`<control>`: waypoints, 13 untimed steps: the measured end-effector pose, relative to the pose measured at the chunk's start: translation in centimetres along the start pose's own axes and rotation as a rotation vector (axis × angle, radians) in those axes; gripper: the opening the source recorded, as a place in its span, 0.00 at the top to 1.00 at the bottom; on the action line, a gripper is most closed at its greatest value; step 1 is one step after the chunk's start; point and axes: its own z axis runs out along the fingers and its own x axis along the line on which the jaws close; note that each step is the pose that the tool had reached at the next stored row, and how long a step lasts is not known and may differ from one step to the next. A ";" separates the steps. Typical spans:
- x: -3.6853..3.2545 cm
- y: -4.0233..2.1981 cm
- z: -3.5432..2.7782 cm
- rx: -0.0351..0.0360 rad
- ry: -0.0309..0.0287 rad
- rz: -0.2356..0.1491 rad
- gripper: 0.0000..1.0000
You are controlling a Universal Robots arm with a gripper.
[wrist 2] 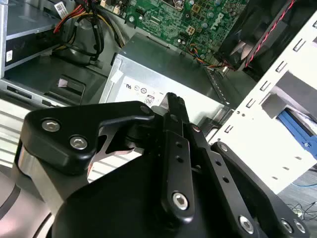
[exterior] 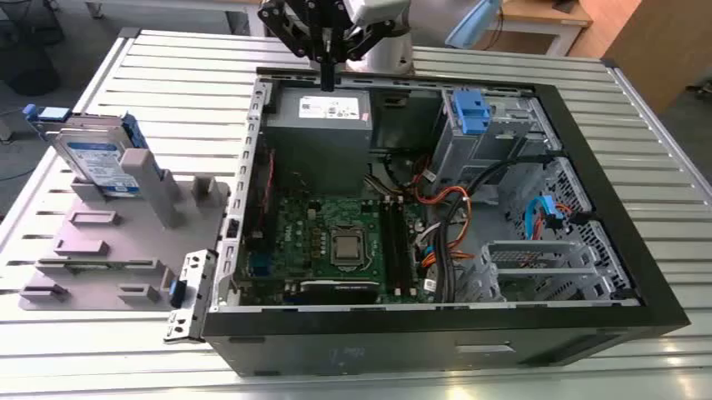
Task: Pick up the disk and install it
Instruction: 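Reach for the disk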
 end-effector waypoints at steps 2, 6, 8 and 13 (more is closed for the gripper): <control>0.00 0.00 0.00 0.0000 0.0000 0.000 0.89; 0.06 0.00 0.00 0.0000 0.0000 0.000 0.89; 0.18 -0.01 0.00 -0.0001 -0.0001 0.000 0.89; 0.32 -0.03 0.00 -0.0001 0.0000 0.000 0.89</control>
